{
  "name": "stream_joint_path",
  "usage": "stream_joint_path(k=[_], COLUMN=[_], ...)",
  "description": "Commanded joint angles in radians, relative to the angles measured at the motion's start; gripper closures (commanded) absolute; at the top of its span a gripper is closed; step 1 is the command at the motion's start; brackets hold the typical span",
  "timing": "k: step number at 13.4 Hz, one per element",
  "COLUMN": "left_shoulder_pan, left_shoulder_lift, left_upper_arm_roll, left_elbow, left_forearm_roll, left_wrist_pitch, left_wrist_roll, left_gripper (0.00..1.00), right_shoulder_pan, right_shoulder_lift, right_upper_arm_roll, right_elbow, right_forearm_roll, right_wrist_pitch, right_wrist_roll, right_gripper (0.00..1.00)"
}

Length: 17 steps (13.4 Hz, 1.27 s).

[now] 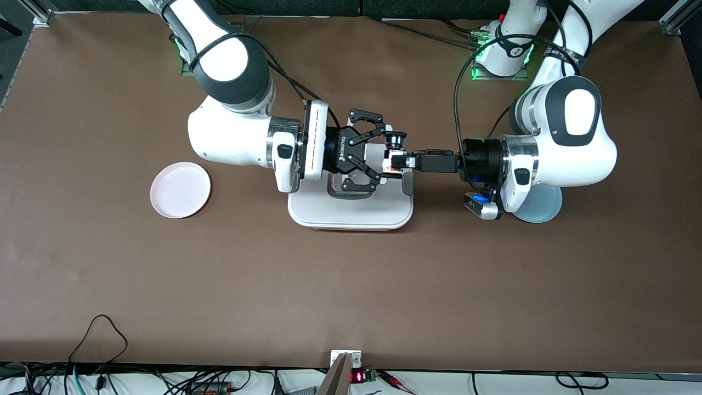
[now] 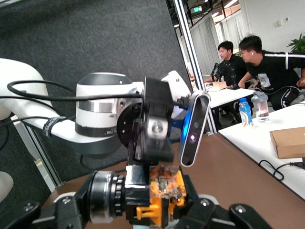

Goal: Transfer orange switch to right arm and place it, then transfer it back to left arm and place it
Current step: 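Close the left gripper on the switch held by the right gripper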

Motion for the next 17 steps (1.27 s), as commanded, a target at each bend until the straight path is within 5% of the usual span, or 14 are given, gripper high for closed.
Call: stream_joint_path(k=[1,4,8,9,11,17], left_shoulder_pan=[-0.01,-0.008,-0.001,0.001,0.001,0.002], left_shoulder_lift=[0.003,0.003,0.004,0.003,0.003,0.003], left_upper_arm_roll=[0.001,0.001,0.002,0.002,0.005,0.008], left_elbow=[0.014,0.013,0.008,0.007,0.005,0.005], left_forearm_roll=[-0.014,-0.009,-0.008,-0.008,-0.008,-0.006], left_wrist_pitch=[0.014,0.014,0.011,0.011,0.012,0.012], left_wrist_roll=[0.003,0.004,0.015,0.024,0.024,0.026], left_gripper=[0.7,0.94,0.98,0.98,0.98,0.98], right_shoulder_pan=[0.011,0.011,0.011,0.012,0.014,0.009], right_shoulder_lift=[0.009,0.009,0.007,0.007,0.006,0.003], right_upper_arm_roll=[-0.001,-0.001,-0.001,-0.001,-0.001,-0.003], right_elbow=[0.019,0.019,0.016,0.016,0.016,0.014], right_forearm_roll=[0.022,0.02,0.02,0.021,0.025,0.025], right_wrist_pitch=[0.015,0.015,0.015,0.015,0.014,0.012], right_wrist_roll=[-0.016,-0.016,-0.017,-0.016,-0.014,-0.006], right_gripper=[0.68,0.68,0.66,0.57,0.0,0.0])
